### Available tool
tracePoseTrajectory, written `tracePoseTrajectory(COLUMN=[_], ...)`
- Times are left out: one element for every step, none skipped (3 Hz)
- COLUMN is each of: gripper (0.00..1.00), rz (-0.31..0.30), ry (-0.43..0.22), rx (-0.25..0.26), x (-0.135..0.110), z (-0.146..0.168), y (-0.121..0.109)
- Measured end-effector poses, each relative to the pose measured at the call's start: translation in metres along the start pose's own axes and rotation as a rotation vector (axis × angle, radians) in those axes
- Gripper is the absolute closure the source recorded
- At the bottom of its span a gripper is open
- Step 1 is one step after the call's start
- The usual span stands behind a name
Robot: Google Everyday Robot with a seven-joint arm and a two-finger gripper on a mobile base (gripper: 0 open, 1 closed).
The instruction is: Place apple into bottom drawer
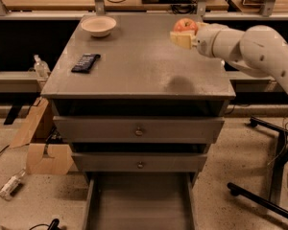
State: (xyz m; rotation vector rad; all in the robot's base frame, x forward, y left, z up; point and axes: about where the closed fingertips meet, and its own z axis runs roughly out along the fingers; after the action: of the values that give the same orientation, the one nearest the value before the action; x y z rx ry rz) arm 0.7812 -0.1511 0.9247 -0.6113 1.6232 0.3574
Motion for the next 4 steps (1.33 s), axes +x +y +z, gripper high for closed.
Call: tracePoseTrajectory(gripper=[1.00,1.00,1.00,1.00], rz=[-0.020,0.010,0.086,0.145], ry=[0.001,0.053,0.135,0.166], rx=[-0.112,-0.237,-0.268,-0.328], x=[0.004,0.019,0.049,0.070], z=[-0.050,-0.126,-0.212,-0.258], y=[0.067,0.126,0.127,0.130])
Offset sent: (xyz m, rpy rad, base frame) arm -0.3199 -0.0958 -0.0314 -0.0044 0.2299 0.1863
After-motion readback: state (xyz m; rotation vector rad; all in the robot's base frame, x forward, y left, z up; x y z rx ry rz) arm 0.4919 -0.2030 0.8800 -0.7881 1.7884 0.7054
